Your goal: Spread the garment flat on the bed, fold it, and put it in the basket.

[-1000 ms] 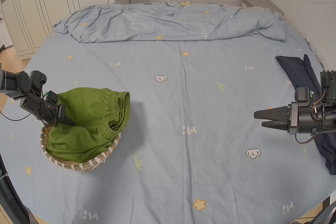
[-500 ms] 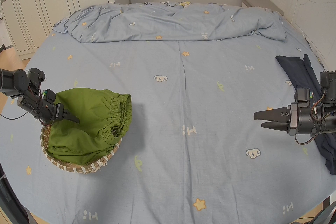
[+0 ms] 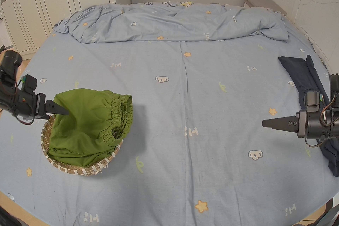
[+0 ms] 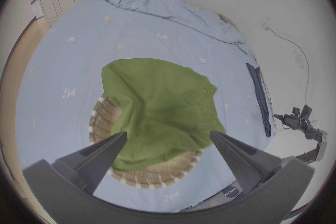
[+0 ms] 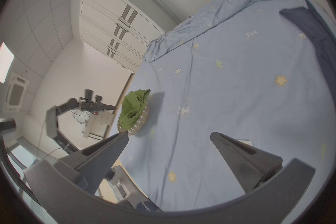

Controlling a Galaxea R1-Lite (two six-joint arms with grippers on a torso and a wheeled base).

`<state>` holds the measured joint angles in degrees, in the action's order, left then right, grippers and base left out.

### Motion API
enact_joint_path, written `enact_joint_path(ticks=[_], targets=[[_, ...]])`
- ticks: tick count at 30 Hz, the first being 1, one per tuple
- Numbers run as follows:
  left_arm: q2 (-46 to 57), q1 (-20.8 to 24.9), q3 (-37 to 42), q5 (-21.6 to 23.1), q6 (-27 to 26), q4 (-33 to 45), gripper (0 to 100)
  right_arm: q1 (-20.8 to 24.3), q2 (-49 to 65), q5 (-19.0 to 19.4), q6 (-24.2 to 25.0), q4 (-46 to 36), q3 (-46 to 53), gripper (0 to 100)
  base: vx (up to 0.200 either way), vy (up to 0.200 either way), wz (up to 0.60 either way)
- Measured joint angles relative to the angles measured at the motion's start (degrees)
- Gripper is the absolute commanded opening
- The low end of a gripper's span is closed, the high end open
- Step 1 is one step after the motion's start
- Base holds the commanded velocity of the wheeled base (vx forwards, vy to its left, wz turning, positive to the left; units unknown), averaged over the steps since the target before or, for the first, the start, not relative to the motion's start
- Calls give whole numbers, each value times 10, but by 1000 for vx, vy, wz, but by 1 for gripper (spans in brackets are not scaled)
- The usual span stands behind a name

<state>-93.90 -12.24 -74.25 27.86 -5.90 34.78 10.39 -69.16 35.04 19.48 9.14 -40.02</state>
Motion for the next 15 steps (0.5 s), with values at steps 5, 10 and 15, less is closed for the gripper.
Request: enact_joint_path(ticks=[5, 10, 15], targets=[[127, 9, 82, 2, 1, -1, 100, -13, 54, -24, -60, -60, 16, 100, 0, 0, 0], [268, 25, 168, 6, 2, -2, 100, -35, 134, -37, -92, -141, 32, 100, 0, 0, 0], [409, 48, 254, 9, 4, -2, 100, -59, 231, -45, -109, -231, 42, 100, 0, 0, 0]])
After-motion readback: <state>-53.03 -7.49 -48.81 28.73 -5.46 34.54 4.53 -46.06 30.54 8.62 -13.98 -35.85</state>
